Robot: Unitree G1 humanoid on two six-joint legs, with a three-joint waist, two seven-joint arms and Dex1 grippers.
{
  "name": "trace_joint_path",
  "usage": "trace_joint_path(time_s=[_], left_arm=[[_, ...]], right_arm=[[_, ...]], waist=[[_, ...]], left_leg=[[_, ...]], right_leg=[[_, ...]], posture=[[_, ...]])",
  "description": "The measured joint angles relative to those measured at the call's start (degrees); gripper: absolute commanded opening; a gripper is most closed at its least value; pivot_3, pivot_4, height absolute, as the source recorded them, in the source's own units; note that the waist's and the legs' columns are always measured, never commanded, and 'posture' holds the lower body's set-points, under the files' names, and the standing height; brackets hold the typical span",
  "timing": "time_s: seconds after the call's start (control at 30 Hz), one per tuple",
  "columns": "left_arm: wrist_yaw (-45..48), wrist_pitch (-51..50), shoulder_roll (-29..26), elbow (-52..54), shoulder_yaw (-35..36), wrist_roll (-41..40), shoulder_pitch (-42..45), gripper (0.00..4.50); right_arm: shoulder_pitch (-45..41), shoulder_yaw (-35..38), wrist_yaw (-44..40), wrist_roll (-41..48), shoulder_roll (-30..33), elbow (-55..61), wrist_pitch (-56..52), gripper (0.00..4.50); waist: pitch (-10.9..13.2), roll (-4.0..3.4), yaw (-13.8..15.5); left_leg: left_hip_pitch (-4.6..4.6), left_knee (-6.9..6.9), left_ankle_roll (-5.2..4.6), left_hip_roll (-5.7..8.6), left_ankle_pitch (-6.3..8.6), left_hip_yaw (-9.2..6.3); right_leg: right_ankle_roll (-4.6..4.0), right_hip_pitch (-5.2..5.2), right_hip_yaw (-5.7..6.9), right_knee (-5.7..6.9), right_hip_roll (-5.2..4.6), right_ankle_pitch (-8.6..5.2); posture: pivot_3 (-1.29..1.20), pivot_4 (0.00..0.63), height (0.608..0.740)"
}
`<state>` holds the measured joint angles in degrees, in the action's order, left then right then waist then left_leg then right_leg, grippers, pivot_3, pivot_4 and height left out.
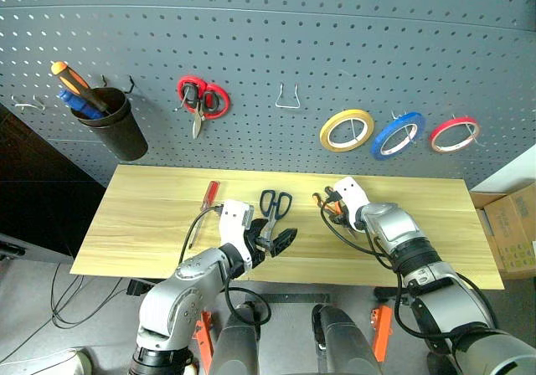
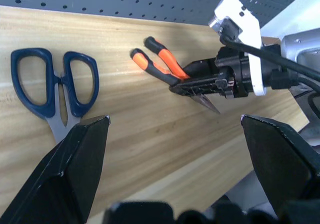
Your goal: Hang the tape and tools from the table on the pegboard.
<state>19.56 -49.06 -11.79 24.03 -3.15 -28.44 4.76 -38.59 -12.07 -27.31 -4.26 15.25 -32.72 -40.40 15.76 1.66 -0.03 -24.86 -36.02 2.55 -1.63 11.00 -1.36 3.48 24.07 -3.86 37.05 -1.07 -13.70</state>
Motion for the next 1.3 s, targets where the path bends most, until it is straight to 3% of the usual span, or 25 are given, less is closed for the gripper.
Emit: trace_joint_path(time_s=[0.33, 0.5, 0.67, 0.8, 0.93, 1.13, 1.3], left_arm=[[1.2, 5.8, 3.1, -0.8, 1.3, -0.9, 3.9, 4.50], [1.2, 8.4, 4.2, 0.3, 2.0, -1.8, 4.3, 4.50], [-0.3, 9.5, 2.3, 7.8, 4.2, -2.2, 2.6, 4.50], [-3.7, 8.1, 1.6, 14.9, 7.2, -4.8, 2.0, 4.50], [-7.6, 7.4, 1.1, 18.5, 9.2, -5.7, 3.0, 4.50], [-10.2, 8.7, 1.6, 17.9, 9.1, -4.9, 3.1, 4.50], [-11.5, 12.0, 2.5, 14.2, 8.0, -2.0, 5.3, 4.50]], right_arm=[[18.9, 1.9, -2.2, 2.3, 6.0, 32.7, -6.0, 1.75], [23.7, 3.5, 1.8, 5.1, -0.5, 49.2, -7.7, 1.75], [23.8, 4.8, 4.8, 9.4, -7.9, 56.0, -5.8, 1.75], [22.7, 4.1, 5.2, 11.0, -11.2, 56.1, -0.1, 1.75], [16.3, 4.2, 6.5, 11.0, -13.1, 51.8, 8.5, 1.75], [7.0, 4.1, 9.1, 9.5, -15.0, 38.6, 17.4, 1.75], [-5.6, 6.5, 14.1, 7.2, -16.1, 22.8, 31.9, 1.75]], waist=[[-0.1, -0.04, -0.3], [-1.2, -0.03, -0.4], [-3.7, 0.12, 0.0], [-5.2, 0.51, 0.5], [-6.7, 0.62, 1.1], [-8.5, 0.62, 1.7], [-9.1, 0.59, 2.2]], left_leg=[[-0.11, 0.03, 0.07, -0.02, 0.03, -0.03], [-0.10, 0.02, 0.17, -0.05, -0.03, -0.07], [-0.09, 0.04, 0.20, 0.00, -0.02, -0.04], [-0.03, -0.01, 0.22, -0.02, -0.05, -0.04], [0.11, -0.03, 0.26, -0.04, -0.17, -0.01], [0.82, 0.02, 0.28, -0.06, -0.18, -0.04], [0.92, 0.02, 0.29, -0.06, -0.21, -0.05]], right_leg=[[0.01, 0.08, 0.06, 0.00, 0.01, 0.01], [0.12, 0.10, 0.09, 0.05, 0.05, -0.04], [-0.04, 0.03, 0.10, -0.08, 0.02, 0.05], [-0.01, -0.04, 0.13, -0.07, 0.02, 0.07], [-0.05, -0.10, 0.13, -0.06, 0.07, 0.21], [-0.42, -0.80, 0.14, -0.11, 0.15, 0.03], [-0.54, -0.84, 0.13, -0.05, 0.20, 0.12]], posture=[[0.09, 0.173, 0.740], [0.12, 0.118, 0.740], [0.15, 0.073, 0.740], [0.19, 0.047, 0.740], [0.24, 0.023, 0.740], [0.25, 0.000, 0.740], [0.25, 0.000, 0.740]])
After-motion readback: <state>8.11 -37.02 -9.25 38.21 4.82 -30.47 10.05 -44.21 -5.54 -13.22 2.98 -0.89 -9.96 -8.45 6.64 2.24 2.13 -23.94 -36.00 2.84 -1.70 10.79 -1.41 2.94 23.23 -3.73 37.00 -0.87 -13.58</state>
